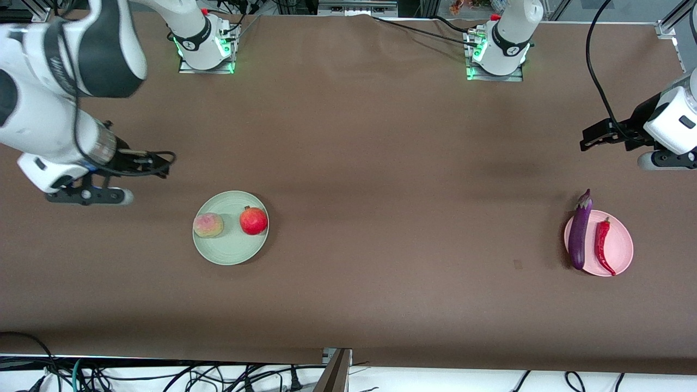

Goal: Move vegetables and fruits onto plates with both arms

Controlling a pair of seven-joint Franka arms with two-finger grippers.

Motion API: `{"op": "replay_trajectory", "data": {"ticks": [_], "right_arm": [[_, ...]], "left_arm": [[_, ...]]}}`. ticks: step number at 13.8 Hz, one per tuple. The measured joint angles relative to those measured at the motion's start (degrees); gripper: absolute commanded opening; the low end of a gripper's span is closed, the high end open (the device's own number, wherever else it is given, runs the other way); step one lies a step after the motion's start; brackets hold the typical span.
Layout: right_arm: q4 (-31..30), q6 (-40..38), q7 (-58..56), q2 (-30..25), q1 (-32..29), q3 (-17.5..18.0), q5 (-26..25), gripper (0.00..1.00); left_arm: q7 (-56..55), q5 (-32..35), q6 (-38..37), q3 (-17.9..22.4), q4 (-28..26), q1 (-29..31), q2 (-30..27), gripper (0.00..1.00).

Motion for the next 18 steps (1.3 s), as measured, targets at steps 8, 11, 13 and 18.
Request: {"op": "replay_trajectory", "data": {"ticks": [8, 11, 13, 18], "right_arm": [[-1.76, -2.83, -0.07, -6.79, -22.42, 19.9, -2.94, 1.0], [-2.29, -2.98, -0.75, -10.05, -26.11, 22.22, -3.37, 1.0], [-3.28, -2.98, -1.61, -10.91, -27.43, 24.78, -4.75, 1.0], [-3.96, -2.81, -2.42, -10.69, -27.61, 26.51, -5.42, 1.0]], "left_arm": [[0.09, -1.74, -0.74, 0.3, 5.54, 3.26, 2.23, 1.0], [0.09, -1.6, -0.84, 0.06, 5.63, 3.28, 2.78, 1.0], [0.09, -1.26, -0.83, 0.05, 5.63, 3.28, 3.51, 1.0], [0.09, 4.06, -0.39, -0.02, 5.72, 3.27, 4.54, 1.0]]}}
